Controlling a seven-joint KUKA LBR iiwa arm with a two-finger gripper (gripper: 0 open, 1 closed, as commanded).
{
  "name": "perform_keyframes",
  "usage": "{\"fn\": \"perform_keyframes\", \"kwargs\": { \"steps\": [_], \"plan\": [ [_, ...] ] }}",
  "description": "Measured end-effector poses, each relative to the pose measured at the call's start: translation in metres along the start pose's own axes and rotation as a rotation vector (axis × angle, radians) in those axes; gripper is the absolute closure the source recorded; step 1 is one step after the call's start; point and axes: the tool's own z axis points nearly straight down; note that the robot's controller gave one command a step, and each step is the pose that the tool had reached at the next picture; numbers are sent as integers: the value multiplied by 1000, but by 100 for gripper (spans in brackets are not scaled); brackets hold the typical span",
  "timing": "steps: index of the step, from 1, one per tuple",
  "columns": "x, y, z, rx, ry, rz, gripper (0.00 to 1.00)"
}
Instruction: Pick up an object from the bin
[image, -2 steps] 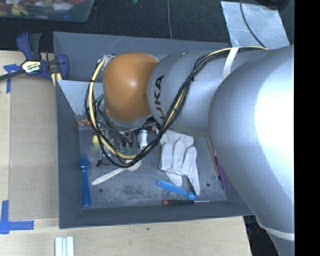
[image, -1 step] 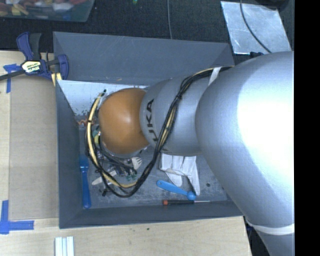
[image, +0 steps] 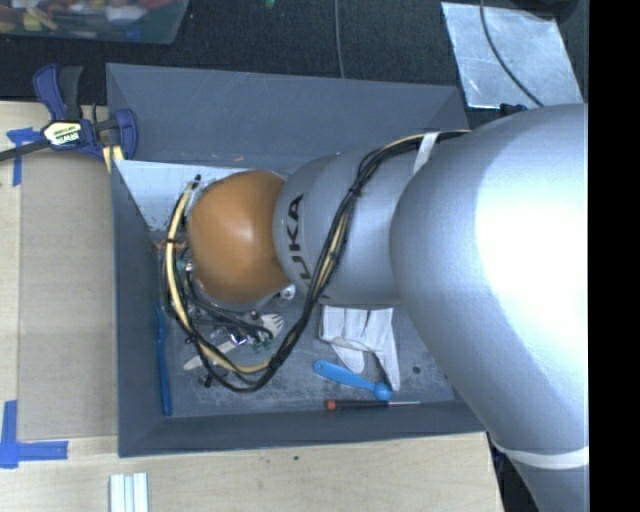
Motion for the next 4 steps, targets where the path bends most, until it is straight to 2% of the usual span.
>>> {"fn": "perform_keyframes", "kwargs": {
  "steps": [1, 2, 3, 4],
  "plan": [
    [3, -3, 0, 0, 3, 63, 0],
    [14, -30, 0, 0, -2, 3, 0],
    [23, -25, -2, -1, -7, 40, 100],
    [23, -25, -2, -2, -7, 41, 100]
  ]
}}
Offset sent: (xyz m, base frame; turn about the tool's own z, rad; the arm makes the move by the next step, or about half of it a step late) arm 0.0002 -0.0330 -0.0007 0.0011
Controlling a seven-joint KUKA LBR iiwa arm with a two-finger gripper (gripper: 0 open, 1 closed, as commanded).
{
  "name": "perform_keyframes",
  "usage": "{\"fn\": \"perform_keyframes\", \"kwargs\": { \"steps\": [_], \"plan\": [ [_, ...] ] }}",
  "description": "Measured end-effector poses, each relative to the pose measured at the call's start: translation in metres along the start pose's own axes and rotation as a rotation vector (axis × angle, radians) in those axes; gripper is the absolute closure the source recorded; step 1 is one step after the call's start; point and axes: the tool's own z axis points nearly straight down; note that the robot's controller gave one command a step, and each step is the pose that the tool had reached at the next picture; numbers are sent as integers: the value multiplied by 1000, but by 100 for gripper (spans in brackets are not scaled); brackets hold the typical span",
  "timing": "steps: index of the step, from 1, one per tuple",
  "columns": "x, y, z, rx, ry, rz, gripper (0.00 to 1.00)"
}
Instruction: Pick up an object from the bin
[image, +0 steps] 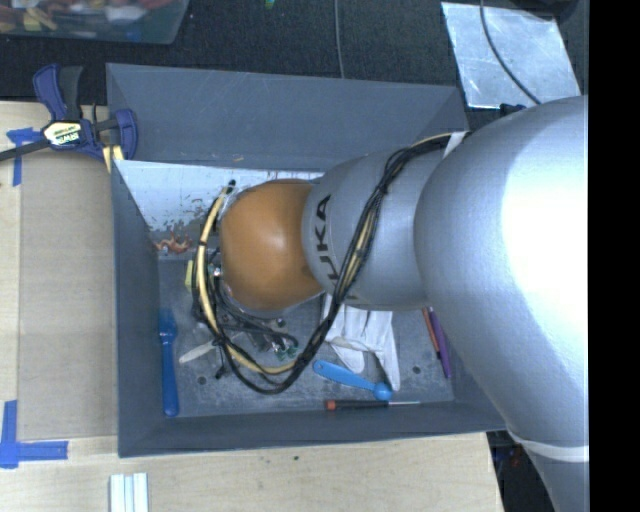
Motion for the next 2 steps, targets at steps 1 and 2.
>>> {"fn": "perform_keyframes", "kwargs": {
  "steps": [1, 2],
  "plan": [
    [1, 0, -10, 0, 0, 0, 100],
    [2, 0, -52, -1, 7, 0, 100]
  ]
}}
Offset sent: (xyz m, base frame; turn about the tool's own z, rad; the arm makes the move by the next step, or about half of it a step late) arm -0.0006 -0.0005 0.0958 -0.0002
